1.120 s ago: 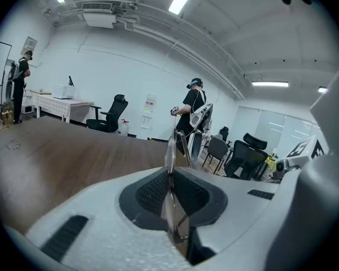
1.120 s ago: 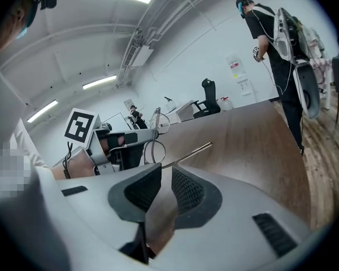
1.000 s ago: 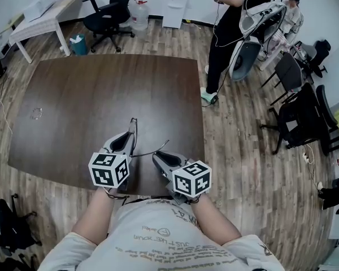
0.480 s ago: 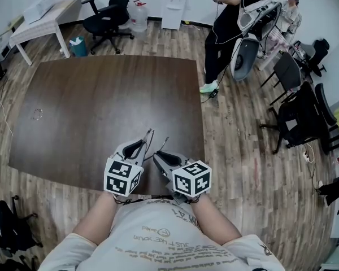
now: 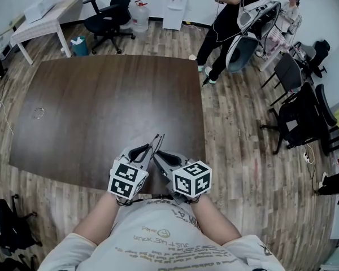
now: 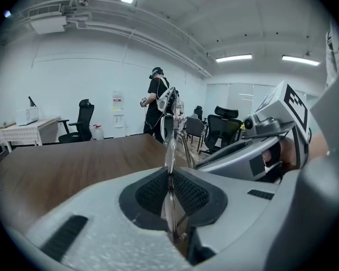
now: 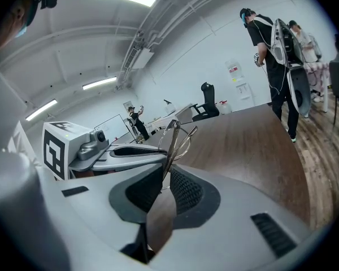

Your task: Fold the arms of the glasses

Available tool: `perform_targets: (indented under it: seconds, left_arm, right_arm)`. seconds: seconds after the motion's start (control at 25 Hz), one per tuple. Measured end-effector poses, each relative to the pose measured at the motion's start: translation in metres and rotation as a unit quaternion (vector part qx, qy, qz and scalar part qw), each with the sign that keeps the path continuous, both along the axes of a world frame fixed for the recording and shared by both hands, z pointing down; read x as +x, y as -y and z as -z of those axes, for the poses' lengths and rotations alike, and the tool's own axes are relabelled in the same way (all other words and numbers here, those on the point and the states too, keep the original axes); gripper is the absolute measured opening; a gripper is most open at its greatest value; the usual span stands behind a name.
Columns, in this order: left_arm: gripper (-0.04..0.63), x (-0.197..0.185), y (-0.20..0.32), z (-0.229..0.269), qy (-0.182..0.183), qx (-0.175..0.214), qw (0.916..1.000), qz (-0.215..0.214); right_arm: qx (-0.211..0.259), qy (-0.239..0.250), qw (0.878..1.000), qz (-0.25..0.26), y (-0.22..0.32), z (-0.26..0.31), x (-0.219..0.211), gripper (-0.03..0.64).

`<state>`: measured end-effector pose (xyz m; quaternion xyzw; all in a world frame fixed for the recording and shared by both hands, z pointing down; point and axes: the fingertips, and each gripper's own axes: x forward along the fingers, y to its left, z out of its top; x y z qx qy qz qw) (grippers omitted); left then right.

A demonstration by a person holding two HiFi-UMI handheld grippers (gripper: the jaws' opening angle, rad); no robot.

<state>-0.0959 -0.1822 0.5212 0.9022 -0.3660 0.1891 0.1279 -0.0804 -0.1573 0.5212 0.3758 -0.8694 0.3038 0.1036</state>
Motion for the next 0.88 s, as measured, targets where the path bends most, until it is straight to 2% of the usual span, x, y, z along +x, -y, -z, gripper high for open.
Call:
perform_targets:
  seconds: [0.32,0.6,0.88]
  left_arm:
    - [0.041,-0.002,-0.004,0.000,-0.006,-0.010,0.9999,-0.006]
    - [0.043,-0.011,0.000,-0.001,-0.017,-0.014,0.9997,0.006]
    - [0.043,-0.028,0.012,-0.005,0.013,0.004,0.9993,0.035]
  right_arm:
    - [0.003,0.004,1.000,0.003,-0.003,0.001,-0.005,0.051]
    - [0.011,0.001,1.000,-0.004,-0.004,0.001,-0.007,0.051]
    - [0.011,-0.005,1.000,-0.003,-0.006,0.000,-0.008,0.051]
